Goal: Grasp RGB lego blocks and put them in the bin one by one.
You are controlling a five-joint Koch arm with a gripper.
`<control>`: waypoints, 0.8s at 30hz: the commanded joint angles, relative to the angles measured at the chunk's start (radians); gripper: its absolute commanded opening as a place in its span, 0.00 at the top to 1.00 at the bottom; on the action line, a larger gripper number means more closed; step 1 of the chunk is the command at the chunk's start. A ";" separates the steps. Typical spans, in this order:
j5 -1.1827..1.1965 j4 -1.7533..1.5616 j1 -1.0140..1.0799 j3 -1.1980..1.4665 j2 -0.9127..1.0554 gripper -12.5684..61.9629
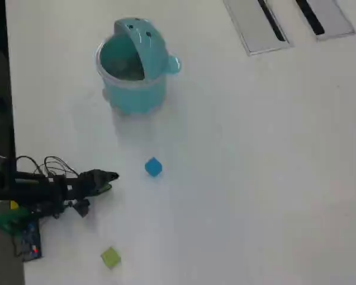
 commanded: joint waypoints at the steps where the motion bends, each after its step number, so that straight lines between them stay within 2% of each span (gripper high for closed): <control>1: -0.011 -0.029 -0.046 0.072 0.067 0.38; 13: -0.089 -0.074 0.006 0.063 0.067 0.38; 24: -0.488 -0.189 0.172 -0.028 0.067 0.38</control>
